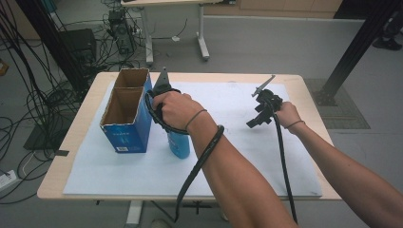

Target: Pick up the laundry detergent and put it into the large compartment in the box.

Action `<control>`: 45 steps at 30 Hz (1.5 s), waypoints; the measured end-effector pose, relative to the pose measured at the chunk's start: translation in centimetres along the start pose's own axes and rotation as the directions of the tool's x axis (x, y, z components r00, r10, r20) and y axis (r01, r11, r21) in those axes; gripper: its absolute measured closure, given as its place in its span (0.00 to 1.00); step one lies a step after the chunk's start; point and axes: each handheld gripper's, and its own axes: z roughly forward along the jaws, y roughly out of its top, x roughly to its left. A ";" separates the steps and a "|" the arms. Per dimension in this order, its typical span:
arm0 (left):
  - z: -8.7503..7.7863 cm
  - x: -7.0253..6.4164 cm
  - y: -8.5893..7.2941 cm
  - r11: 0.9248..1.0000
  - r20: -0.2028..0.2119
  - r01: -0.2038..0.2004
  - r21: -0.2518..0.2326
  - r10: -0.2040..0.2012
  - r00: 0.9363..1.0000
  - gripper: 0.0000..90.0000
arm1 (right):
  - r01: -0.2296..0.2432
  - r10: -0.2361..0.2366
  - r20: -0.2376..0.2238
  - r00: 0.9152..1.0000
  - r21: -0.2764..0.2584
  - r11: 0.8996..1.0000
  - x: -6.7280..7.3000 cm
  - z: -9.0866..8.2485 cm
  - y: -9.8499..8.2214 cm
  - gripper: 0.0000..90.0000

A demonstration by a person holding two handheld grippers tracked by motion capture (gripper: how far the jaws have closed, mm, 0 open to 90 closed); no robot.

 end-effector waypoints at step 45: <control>0.0 -0.1 0.0 1.000 -0.005 -0.003 0.003 0.003 1.000 0.40 | 0.002 -0.003 0.016 1.000 0.007 1.000 0.3 -0.3 0.2 0.04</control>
